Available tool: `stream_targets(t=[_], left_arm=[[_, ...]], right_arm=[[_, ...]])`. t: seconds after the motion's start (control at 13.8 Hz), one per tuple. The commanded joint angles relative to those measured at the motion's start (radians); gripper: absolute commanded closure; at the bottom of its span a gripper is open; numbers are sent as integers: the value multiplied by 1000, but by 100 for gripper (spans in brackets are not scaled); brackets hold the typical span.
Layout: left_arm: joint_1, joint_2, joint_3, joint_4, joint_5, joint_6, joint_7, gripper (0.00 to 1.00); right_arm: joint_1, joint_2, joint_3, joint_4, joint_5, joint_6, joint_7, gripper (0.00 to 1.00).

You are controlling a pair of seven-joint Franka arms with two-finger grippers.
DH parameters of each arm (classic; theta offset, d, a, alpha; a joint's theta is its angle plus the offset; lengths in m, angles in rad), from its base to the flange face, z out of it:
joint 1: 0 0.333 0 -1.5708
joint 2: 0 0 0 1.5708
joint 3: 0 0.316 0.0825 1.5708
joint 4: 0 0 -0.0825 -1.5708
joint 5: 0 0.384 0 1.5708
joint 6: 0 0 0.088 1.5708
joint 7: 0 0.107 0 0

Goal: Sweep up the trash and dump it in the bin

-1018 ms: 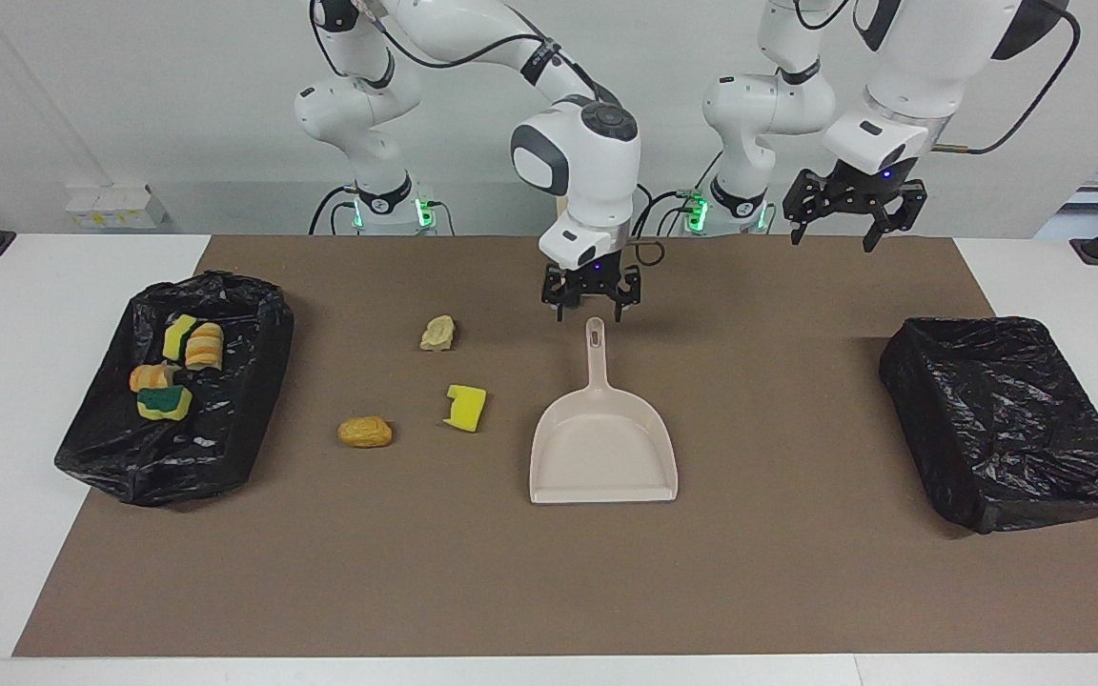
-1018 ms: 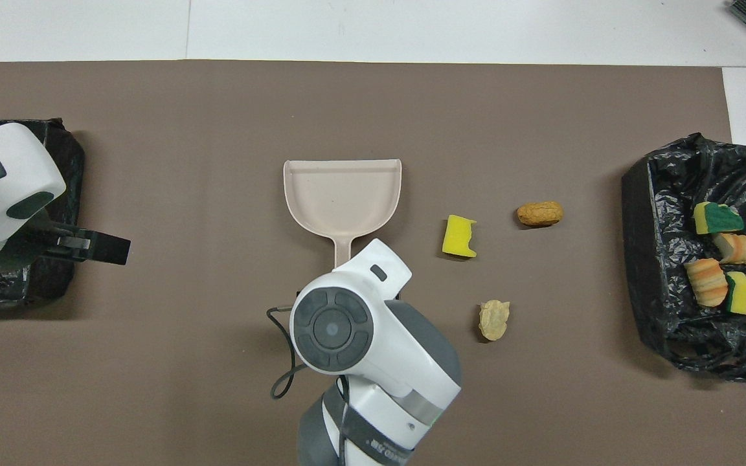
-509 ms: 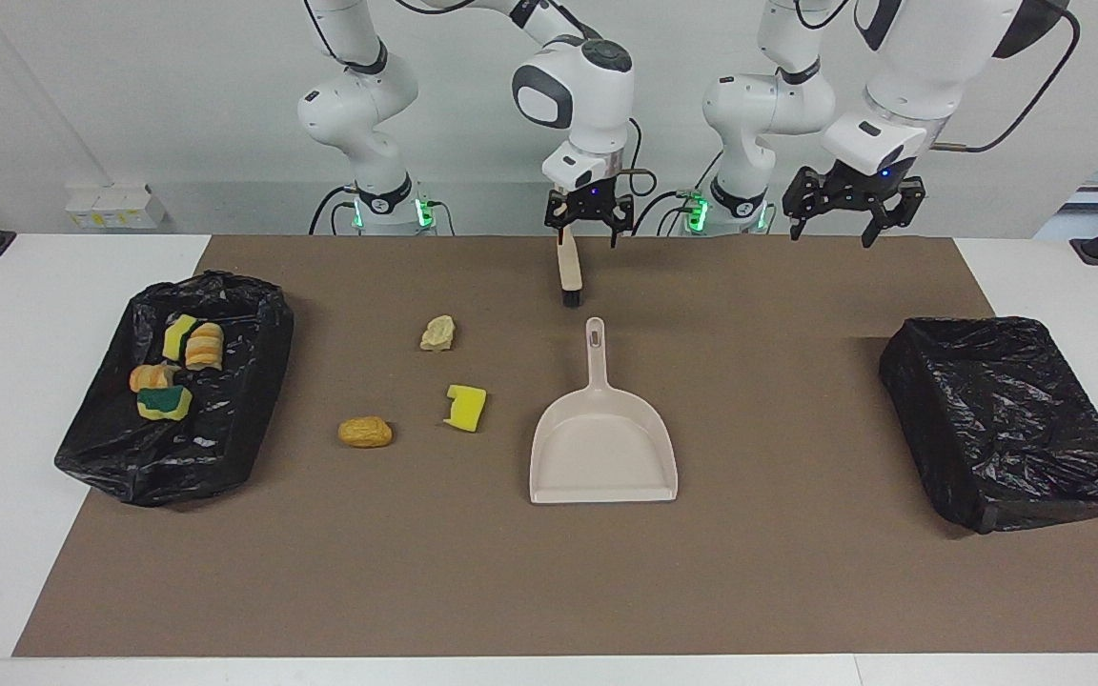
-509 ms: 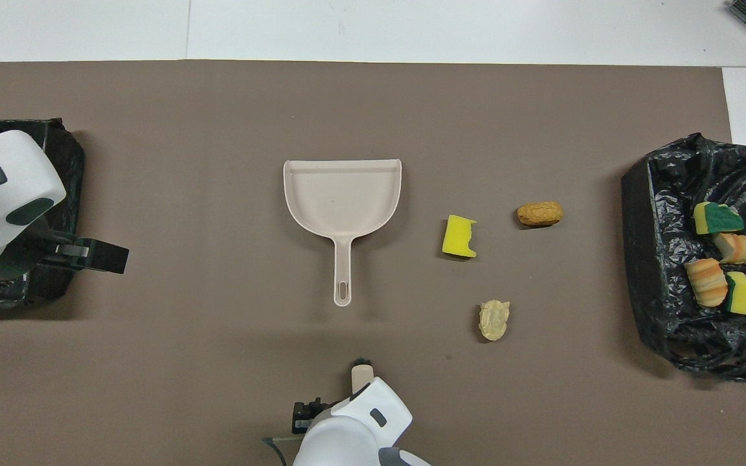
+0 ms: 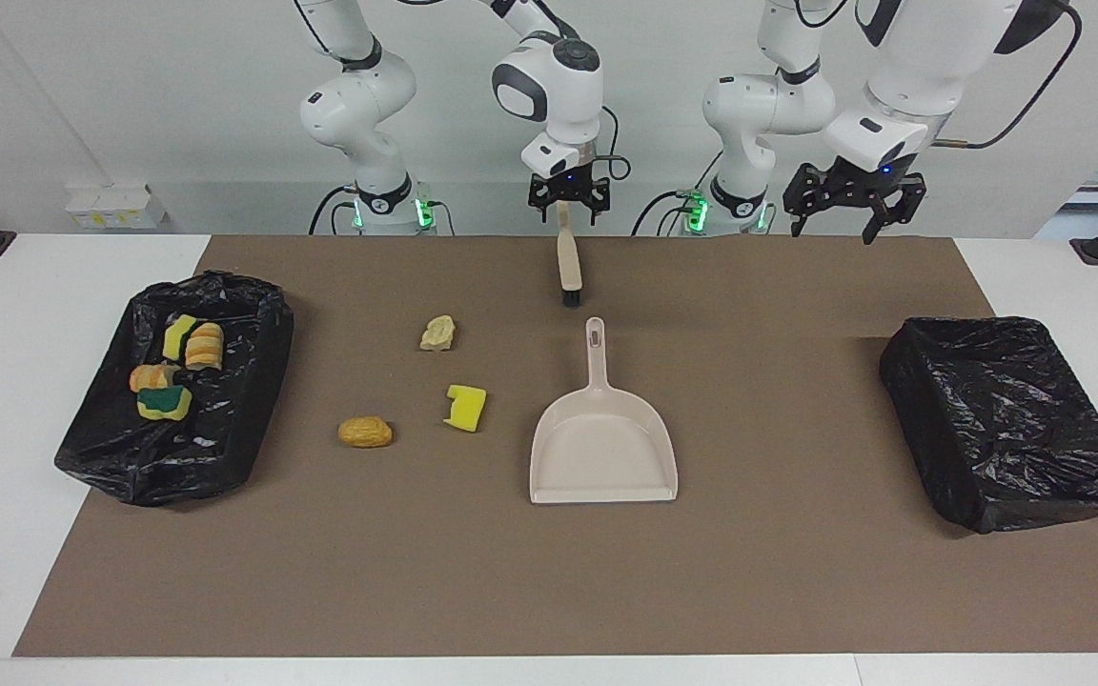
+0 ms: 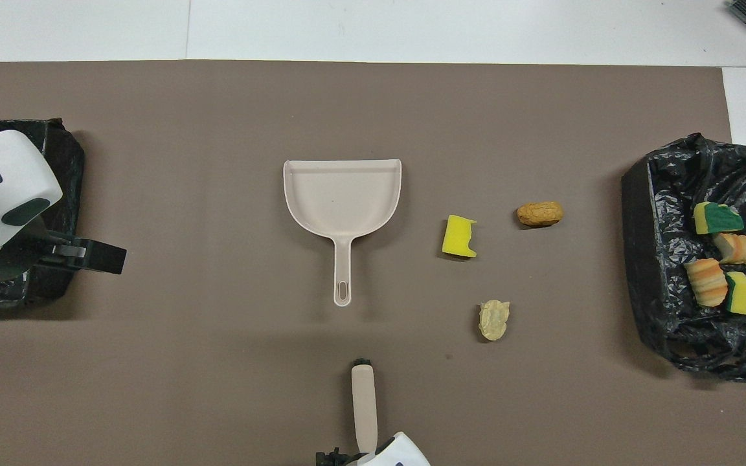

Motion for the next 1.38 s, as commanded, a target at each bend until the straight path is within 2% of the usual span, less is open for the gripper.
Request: stream_targets(t=[0.0, 0.07, 0.36, 0.51, 0.58, 0.73, 0.87, 1.09, 1.31], left_arm=[[12, 0, -7, 19, -3, -24, 5, 0], [12, 0, -7, 17, -3, -27, 5, 0], [11, -1, -7, 16, -4, -31, 4, 0], [11, -1, -7, 16, -4, -26, 2, 0], [11, -1, -7, 16, -4, -20, 2, 0], [17, -1, -4, 16, -4, -18, 2, 0], [31, -1, -5, 16, -4, -18, 2, 0], [26, -1, -7, 16, -6, -23, 1, 0], [20, -3, -10, 16, -6, -26, 1, 0]], right_arm=[[35, -28, -4, -87, 23, 72, 32, 0], [41, -28, -4, -93, 25, 72, 38, 9], [58, -23, -4, -96, 31, 58, 113, 73], [58, -20, -4, -85, 32, 58, 123, 94], [57, -23, -4, -73, 32, 55, 124, 100], [48, -37, -5, -61, 32, 40, 109, 100], [9, -63, -16, -15, 32, -35, 62, 100], [-160, -80, -16, 99, 32, -200, -113, 100], [-325, -67, -16, 171, 29, -291, -314, 100]])
